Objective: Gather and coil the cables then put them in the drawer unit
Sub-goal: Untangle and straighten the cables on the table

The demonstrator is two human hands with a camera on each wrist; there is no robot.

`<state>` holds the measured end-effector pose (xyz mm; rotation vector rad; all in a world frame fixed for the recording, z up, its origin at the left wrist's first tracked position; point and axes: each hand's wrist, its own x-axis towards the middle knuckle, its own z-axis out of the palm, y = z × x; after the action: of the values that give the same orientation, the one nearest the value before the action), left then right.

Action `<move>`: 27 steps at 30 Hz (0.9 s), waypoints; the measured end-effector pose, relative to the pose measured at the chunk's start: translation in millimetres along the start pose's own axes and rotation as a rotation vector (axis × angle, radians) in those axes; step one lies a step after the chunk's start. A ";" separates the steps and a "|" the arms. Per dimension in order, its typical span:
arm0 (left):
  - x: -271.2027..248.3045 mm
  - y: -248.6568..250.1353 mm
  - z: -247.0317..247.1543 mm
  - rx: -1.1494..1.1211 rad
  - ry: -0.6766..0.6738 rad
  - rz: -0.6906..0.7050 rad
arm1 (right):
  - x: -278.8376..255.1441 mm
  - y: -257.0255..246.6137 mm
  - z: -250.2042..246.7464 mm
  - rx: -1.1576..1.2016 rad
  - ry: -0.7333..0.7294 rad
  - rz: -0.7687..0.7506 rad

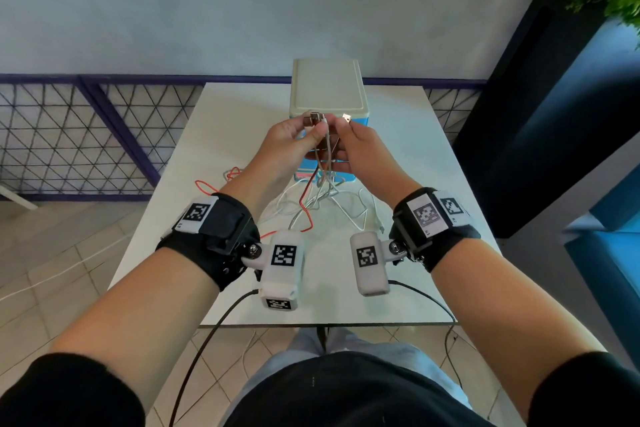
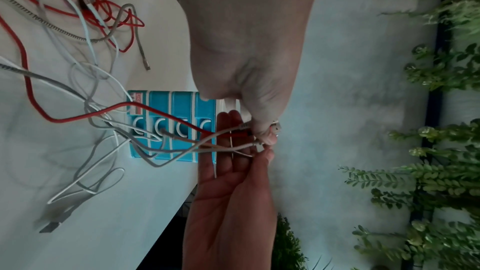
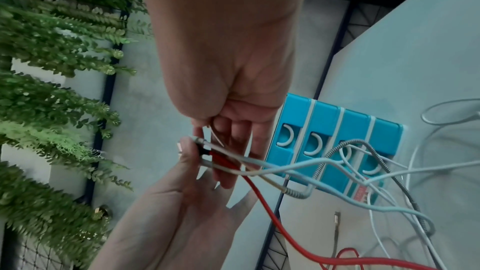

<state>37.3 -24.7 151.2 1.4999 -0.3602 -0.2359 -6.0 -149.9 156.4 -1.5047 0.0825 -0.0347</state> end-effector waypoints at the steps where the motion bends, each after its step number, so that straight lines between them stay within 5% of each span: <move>1: 0.3 -0.5 0.2 -0.027 -0.007 0.001 | -1.0 -0.1 0.7 0.000 -0.013 -0.006; 10: -6.1 0.1 4.9 -0.194 -0.222 -0.199 | 7.8 7.3 -2.6 -0.173 -0.029 0.002; 17: -18.6 -19.3 1.5 0.230 -0.479 -0.194 | 7.1 3.4 -14.9 -0.200 0.062 -0.133; 27: -24.1 -28.8 22.5 0.399 -0.381 -0.055 | 1.7 7.8 -18.5 -0.177 -0.137 -0.098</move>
<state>8.5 -38.4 121.2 1.8600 -0.7023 -0.5203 -5.9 -167.9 147.4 -1.6831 -0.1007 -0.0026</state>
